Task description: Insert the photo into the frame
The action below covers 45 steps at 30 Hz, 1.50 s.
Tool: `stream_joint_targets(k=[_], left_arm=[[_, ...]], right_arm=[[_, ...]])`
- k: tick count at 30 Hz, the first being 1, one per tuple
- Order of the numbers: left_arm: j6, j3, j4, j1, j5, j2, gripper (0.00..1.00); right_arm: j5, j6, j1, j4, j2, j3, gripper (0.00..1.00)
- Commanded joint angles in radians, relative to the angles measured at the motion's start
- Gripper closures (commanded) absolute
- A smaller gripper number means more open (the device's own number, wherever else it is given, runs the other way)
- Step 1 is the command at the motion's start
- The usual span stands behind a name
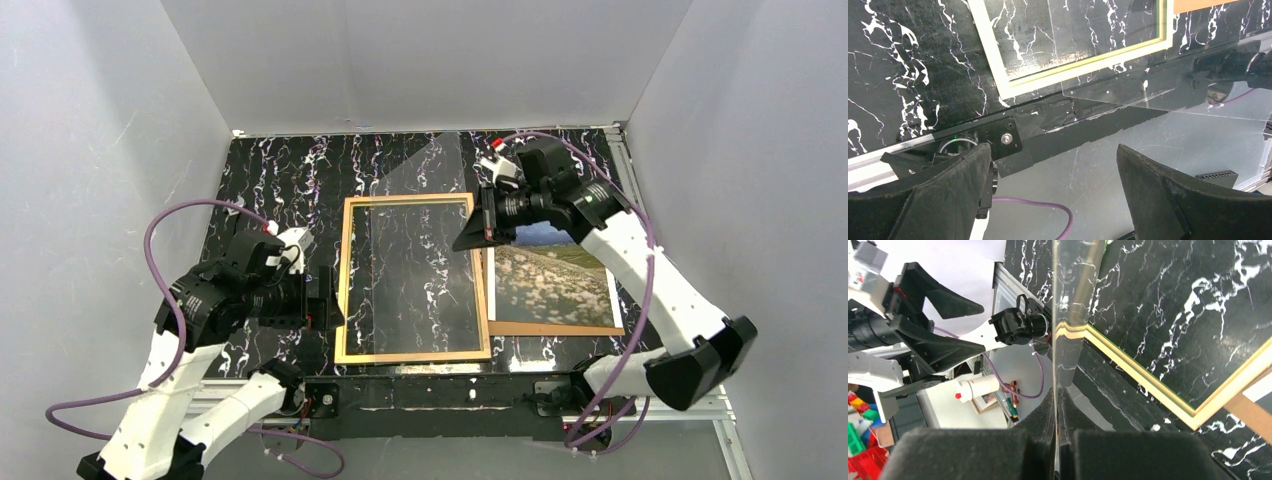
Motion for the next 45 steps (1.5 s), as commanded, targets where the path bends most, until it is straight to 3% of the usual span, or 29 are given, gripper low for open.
stream_joint_targets(k=[1,9,12,18,22,28,32,38,45], left_arm=[[-0.011,-0.036,-0.109,0.004,0.036,-0.001,0.02],[-0.109,-0.159,-0.084,0.005,0.02,0.023,0.02],[-0.184,-0.261,-0.005,0.014,0.051,0.034,0.02],[-0.165,-0.506,0.249,0.179,0.203,0.051,0.02],[-0.146,-0.561,0.292,0.279,0.212,0.068,0.02],[-0.109,-0.542,0.276,0.454,0.311,0.118,0.02],[-0.043,-0.46,0.204,0.524,0.297,0.114,0.04],[0.024,-0.375,0.136,0.537,0.2,0.125,0.11],[-0.032,-0.455,0.199,0.539,0.189,0.158,0.27]], right_arm=[[-0.106,-0.082,0.0,0.0,0.086,0.138,0.99],[-0.111,0.02,0.0,0.042,0.2,0.173,0.99],[-0.113,0.052,0.0,0.063,0.246,0.184,0.99],[-0.102,0.084,-0.001,0.112,0.235,0.122,0.99],[-0.093,0.101,0.0,0.129,0.238,0.118,0.99],[-0.106,0.105,-0.001,0.141,0.272,0.13,0.99],[-0.105,0.107,0.0,0.155,0.289,0.13,0.99],[-0.104,0.12,-0.001,0.183,0.319,0.128,0.99],[-0.104,0.13,0.0,0.204,0.354,0.133,0.99]])
